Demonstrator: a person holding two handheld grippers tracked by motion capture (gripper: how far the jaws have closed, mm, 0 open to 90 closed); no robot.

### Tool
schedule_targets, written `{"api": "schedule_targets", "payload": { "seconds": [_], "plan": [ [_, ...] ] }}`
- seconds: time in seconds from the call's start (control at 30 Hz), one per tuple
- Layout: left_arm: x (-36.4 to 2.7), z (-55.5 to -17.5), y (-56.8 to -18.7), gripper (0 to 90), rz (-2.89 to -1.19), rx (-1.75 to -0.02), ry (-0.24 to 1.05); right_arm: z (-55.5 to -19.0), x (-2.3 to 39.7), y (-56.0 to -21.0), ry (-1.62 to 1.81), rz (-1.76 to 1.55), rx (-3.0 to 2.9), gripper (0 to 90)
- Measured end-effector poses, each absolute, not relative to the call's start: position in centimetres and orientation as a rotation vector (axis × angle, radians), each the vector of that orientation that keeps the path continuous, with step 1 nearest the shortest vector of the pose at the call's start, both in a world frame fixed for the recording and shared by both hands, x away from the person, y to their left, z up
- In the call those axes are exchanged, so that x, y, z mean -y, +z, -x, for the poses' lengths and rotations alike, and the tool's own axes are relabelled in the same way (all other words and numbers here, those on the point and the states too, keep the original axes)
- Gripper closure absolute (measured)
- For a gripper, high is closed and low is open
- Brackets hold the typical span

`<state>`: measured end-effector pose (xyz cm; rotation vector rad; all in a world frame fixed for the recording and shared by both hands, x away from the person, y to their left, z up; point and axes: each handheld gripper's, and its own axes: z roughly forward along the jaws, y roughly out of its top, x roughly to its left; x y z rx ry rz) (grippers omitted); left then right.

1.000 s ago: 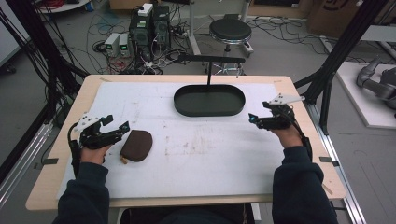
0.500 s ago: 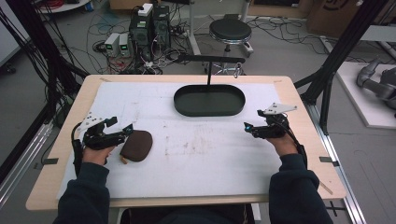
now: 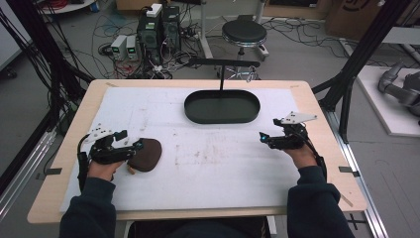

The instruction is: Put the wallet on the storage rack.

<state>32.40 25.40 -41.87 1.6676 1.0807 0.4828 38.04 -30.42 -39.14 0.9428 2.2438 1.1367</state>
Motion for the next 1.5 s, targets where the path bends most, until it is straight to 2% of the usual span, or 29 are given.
{"api": "schedule_targets", "payload": {
  "seconds": [0.3,0.67,0.8,1.13,1.23,1.3,1.43,1.5],
  "plan": [
    [-25.1,-32.6,-43.9,19.0,-1.790,-1.168,0.345,-38.3,30.6,-39.4,1.136,-0.959,-2.246,21.4],
    [-24.7,-32.5,-44.7,18.9,-1.809,-1.199,0.257,-38.3,30.6,-39.5,1.143,-0.962,-2.253,21.7],
    [-24.4,-32.5,-45.2,17.5,-1.804,-1.216,0.205,-38.3,30.6,-39.5,1.143,-0.944,-2.262,24.6],
    [-23.5,-32.4,-45.0,16.0,-1.848,-1.205,0.222,-38.3,30.5,-39.6,1.141,-0.953,-2.267,24.6],
    [-22.7,-32.3,-44.9,19.6,-1.887,-1.153,0.217,-38.3,30.5,-39.6,1.139,-0.954,-2.271,24.6],
    [-21.7,-32.1,-44.7,25.6,-1.935,-1.088,0.225,-38.3,30.5,-39.6,1.139,-0.952,-2.271,24.6],
    [-19.8,-31.8,-44.5,28.2,-2.085,-0.995,0.304,-38.3,30.6,-39.6,1.139,-0.955,-2.268,24.6],
    [-19.7,-31.8,-44.2,38.3,-2.052,-0.988,0.300,-38.3,30.6,-39.6,1.142,-0.958,-2.267,24.6]
  ]
}}
